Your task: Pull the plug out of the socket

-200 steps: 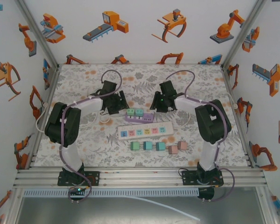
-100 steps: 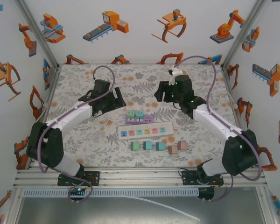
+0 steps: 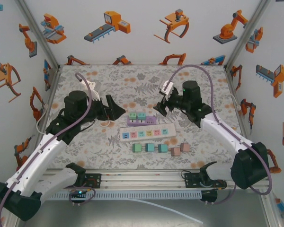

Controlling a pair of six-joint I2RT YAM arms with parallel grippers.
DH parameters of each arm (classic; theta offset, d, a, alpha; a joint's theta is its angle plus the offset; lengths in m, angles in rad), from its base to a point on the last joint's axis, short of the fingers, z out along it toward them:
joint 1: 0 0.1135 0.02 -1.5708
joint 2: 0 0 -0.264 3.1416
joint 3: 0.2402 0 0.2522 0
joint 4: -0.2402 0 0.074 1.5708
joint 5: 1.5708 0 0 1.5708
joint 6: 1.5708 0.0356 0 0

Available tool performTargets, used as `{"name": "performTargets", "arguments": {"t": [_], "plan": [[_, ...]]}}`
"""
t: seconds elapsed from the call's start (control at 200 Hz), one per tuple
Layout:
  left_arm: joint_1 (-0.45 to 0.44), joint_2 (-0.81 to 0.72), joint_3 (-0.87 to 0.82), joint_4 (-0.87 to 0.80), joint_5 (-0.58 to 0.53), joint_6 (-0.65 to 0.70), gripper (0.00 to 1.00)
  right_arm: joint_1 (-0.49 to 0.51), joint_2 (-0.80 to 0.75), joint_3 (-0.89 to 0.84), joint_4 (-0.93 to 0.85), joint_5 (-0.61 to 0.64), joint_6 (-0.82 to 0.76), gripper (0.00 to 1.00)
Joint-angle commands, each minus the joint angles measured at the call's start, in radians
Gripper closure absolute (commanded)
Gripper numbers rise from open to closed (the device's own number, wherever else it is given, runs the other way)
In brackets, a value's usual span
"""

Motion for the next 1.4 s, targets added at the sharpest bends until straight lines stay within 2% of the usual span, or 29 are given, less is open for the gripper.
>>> {"name": "performTargets", "arguments": {"t": [0.0, 0.235, 0.376, 0.541, 0.886, 1.397], "plan": [[-0.015, 0.0, -0.04, -0.089, 0.088, 0.06, 0.16, 0.002, 0.011, 0.017, -0.12, -0.21, -0.28, 0.24], [-0.016, 0.081, -0.082, -0.068, 0.015, 0.099, 0.16, 0.056, 0.16, 0.076, -0.265, -0.151, -0.465, 0.25], [-0.015, 0.164, -0.097, -0.015, -0.041, 0.102, 0.16, 0.082, 0.271, 0.12, -0.257, -0.119, -0.481, 0.28], [-0.009, 0.271, -0.097, 0.026, -0.143, 0.108, 0.16, 0.097, 0.382, 0.176, -0.228, -0.107, -0.445, 0.35], [-0.006, 0.474, -0.129, 0.239, -0.257, 0.12, 0.2, 0.103, 0.486, 0.17, -0.058, -0.178, -0.338, 0.47], [-0.016, 0.673, -0.089, 0.306, -0.271, 0.08, 0.22, 0.12, 0.523, 0.158, 0.035, -0.219, -0.256, 0.62]]}}
